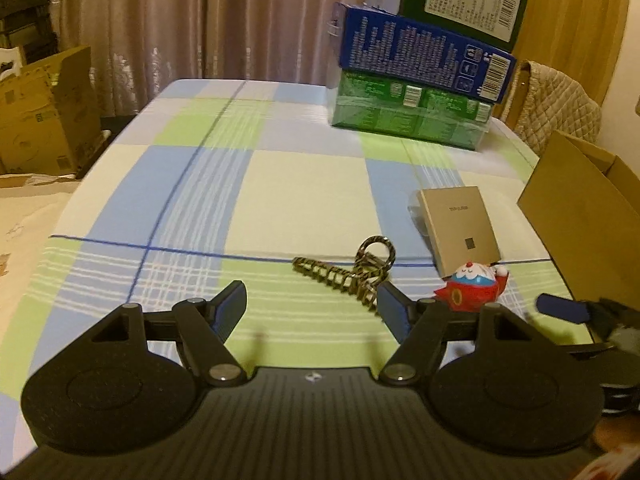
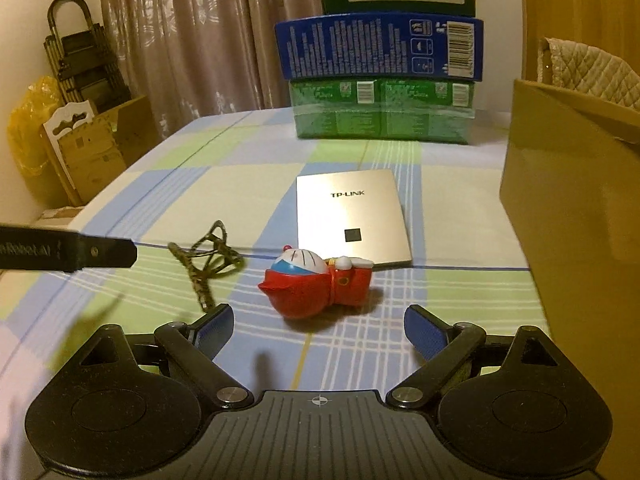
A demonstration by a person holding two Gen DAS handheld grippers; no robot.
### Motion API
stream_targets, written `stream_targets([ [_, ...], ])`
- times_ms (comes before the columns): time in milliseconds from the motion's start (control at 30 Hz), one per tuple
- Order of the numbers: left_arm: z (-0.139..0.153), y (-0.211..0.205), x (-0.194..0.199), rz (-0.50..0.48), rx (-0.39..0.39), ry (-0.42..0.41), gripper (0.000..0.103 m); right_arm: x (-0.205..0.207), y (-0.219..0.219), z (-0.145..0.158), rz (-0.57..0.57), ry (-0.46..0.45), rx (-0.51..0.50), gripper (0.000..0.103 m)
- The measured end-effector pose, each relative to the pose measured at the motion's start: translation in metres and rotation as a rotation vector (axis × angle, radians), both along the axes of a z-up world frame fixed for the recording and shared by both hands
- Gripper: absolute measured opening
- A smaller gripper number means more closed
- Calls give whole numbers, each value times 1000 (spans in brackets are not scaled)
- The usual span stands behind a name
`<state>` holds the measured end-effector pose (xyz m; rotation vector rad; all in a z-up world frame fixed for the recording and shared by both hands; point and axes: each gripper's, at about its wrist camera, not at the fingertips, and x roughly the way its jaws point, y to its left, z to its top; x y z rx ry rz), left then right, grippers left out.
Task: Organize rigid objects
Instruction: 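Reach for and grasp the red Doraemon figure with the right tool, then grasp the gold claw hair clip with the left tool while the right holds the figure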
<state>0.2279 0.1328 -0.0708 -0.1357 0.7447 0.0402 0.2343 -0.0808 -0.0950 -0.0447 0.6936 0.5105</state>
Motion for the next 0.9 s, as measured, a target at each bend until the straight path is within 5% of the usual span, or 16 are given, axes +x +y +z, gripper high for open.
stream_targets([
  [333, -15, 5, 20, -23, 28, 31, 68, 20, 8, -14, -24, -48, 35, 88],
  [667, -15, 6, 20, -34, 11, 38, 68, 26, 11, -18, 4, -49, 44, 66],
  [900, -17, 5, 20, -39, -5, 35, 68, 25, 10, -12, -27, -48, 22, 65],
])
